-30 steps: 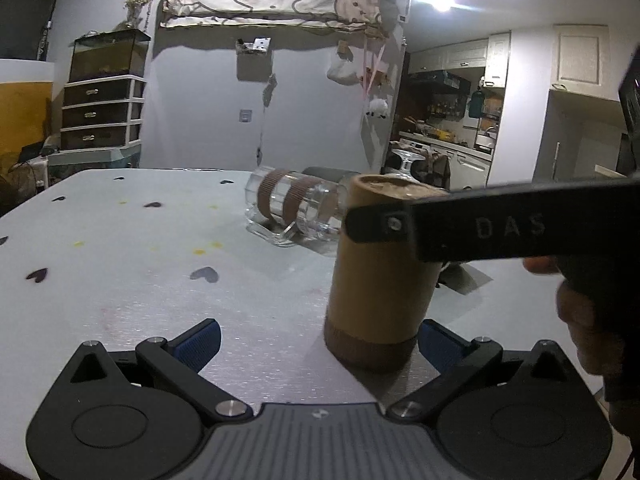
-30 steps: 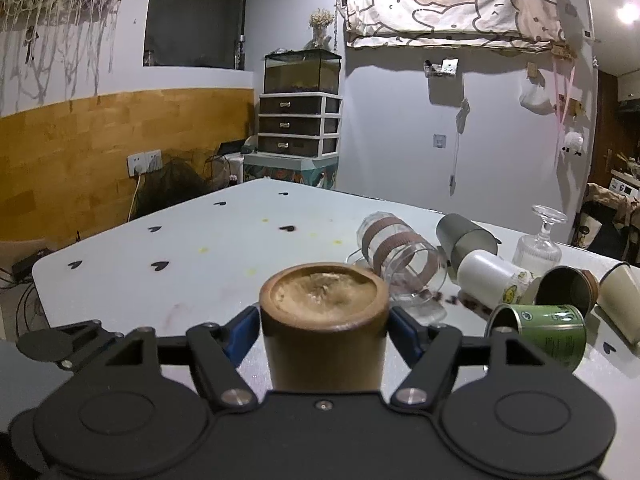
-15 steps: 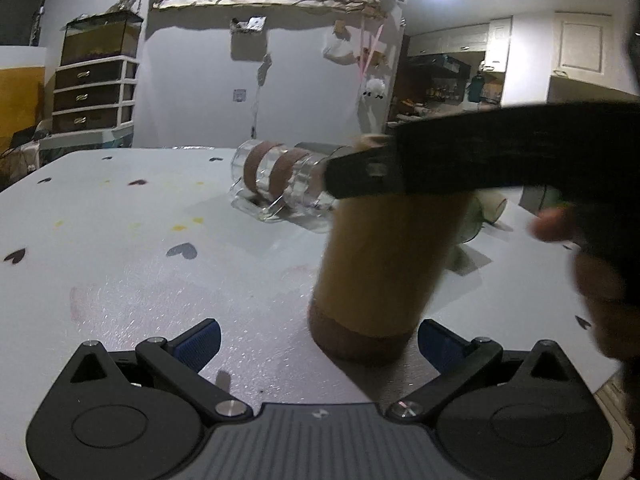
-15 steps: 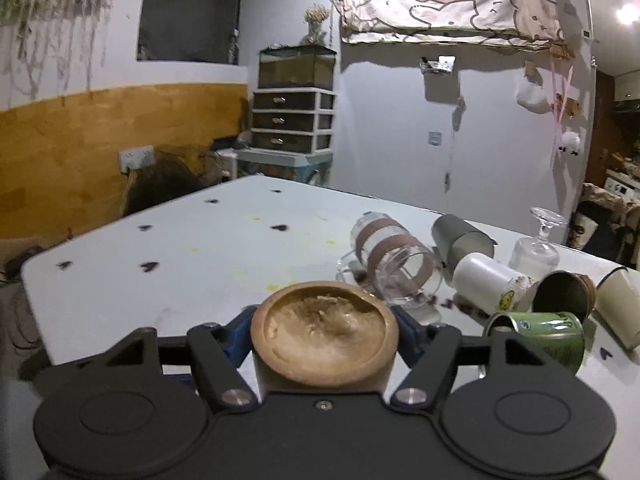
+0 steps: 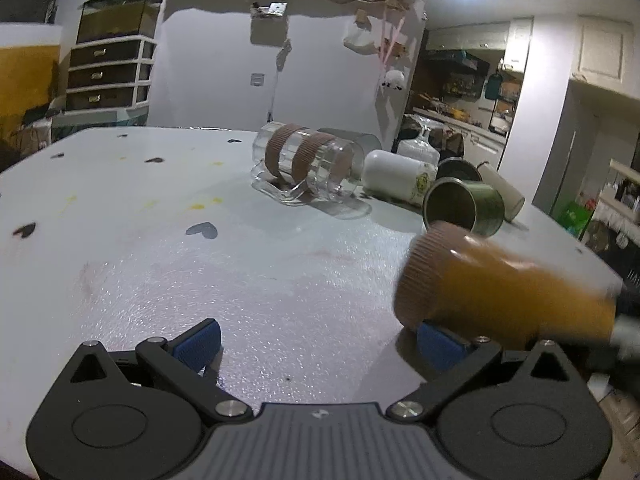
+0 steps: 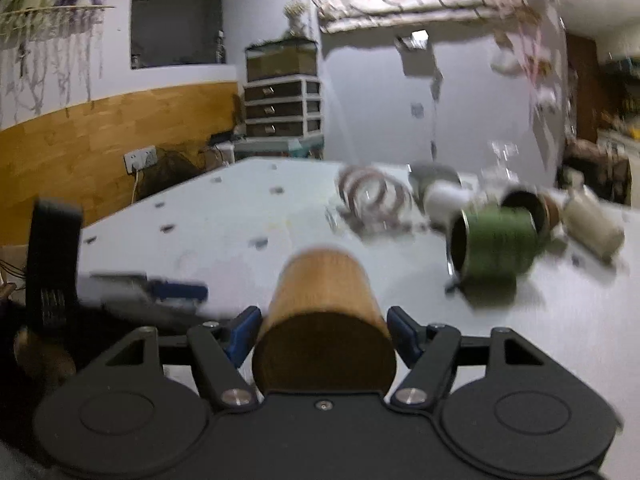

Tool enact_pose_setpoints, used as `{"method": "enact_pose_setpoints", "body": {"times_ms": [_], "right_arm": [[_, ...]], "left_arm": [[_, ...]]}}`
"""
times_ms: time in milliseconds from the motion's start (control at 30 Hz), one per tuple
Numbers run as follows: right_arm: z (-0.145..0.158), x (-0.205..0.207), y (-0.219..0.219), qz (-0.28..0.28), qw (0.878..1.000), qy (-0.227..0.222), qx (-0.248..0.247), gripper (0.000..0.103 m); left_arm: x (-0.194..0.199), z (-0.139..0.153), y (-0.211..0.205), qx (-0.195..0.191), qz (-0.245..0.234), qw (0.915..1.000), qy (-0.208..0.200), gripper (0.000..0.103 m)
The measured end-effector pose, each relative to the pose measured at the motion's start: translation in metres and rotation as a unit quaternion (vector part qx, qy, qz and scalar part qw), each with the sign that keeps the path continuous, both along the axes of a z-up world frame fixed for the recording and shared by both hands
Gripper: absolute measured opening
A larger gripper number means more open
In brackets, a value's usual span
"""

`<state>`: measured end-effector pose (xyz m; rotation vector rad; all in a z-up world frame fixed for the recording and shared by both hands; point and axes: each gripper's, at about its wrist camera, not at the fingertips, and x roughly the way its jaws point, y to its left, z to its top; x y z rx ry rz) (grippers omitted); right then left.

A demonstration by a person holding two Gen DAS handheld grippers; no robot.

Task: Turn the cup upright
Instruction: 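Lift the tan cup with the right tool and tilt it toward the left tool, then grasp the tan cup with the left tool while the right tool holds it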

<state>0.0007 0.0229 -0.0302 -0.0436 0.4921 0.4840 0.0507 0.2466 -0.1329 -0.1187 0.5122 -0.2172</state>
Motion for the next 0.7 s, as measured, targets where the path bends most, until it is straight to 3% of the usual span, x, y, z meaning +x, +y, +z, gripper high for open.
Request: {"method": "enact_pose_setpoints", "body": {"times_ms": [67, 133, 233, 400, 600, 633, 700], "right_arm": [[-0.013, -0.001, -0.003, -0.009, 1.0, 0.021, 0.002, 0.07], [-0.017, -0.005, -0.006, -0.013, 1.0, 0.013, 0.017, 0.07], [-0.02, -0.004, -0.008, -0.018, 0.999, 0.014, 0.028, 0.07], [-0.024, -0.004, -0.01, -0.021, 0.999, 0.01, 0.041, 0.071], [-0.028, -0.004, -0.013, -0.022, 0.998, 0.005, 0.052, 0.071], [-0.028, -0.005, -0.013, -0.022, 0.998, 0.004, 0.052, 0.071], [-0.029, -0.005, -0.014, -0.022, 0.998, 0.002, 0.054, 0.071]], "left_arm": [[0.002, 0.002, 0.005, -0.019, -0.001, 0.9998, 0.004, 0.103], [0.006, 0.004, 0.013, -0.051, -0.004, 0.9986, 0.014, 0.102], [0.014, 0.008, 0.025, -0.126, -0.029, 0.9906, 0.045, 0.1], [0.038, 0.004, 0.028, -0.264, -0.093, 0.9509, 0.133, 0.092], [0.06, -0.004, 0.001, -0.32, -0.136, 0.9193, 0.185, 0.091], [0.063, -0.006, -0.005, -0.322, -0.14, 0.917, 0.189, 0.091], [0.065, -0.004, -0.015, -0.309, -0.134, 0.9231, 0.187, 0.092]]}}
